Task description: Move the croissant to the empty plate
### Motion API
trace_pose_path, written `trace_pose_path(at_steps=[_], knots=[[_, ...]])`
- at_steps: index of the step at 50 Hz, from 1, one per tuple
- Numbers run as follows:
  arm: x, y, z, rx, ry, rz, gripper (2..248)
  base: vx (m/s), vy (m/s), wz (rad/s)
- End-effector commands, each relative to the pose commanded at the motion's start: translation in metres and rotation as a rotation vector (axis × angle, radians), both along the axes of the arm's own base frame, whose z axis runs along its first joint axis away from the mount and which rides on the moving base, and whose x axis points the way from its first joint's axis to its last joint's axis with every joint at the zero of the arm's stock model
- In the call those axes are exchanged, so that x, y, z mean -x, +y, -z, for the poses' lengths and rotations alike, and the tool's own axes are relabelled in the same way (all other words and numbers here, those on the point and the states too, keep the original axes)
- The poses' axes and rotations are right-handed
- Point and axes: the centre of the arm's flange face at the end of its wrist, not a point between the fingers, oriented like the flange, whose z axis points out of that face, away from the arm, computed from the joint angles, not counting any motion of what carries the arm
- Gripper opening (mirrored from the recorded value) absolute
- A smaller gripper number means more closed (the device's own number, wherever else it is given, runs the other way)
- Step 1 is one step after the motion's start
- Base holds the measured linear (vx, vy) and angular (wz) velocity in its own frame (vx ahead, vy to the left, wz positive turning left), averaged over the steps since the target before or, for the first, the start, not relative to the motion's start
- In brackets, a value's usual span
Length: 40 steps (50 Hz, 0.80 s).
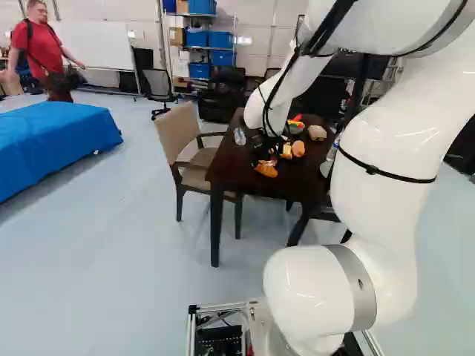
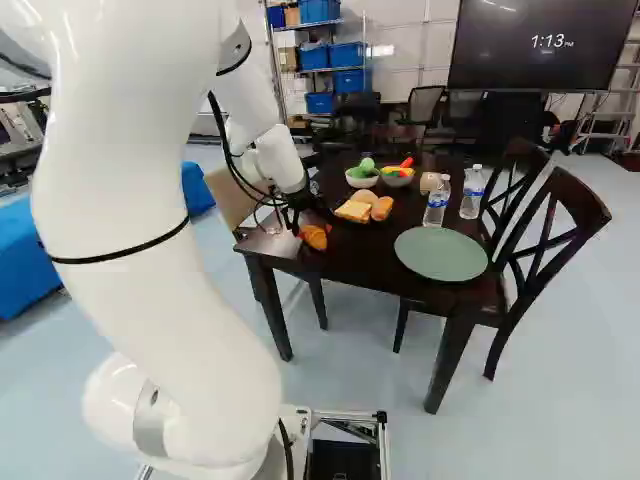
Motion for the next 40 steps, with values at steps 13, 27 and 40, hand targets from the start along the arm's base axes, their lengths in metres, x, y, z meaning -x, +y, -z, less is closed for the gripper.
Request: trace_pose_path(at_steps=[13, 27, 40], knots=[[0.0, 0.0, 0.0, 0.0, 0.0, 0.0, 145, 0.0, 0.0, 0.0], [0.0, 0.0, 0.0, 0.0, 0.0, 0.0, 142, 0.0, 0.0, 0.0], [0.0, 0.0, 0.0, 0.0, 0.0, 0.0, 131, 0.0, 0.0, 0.0]])
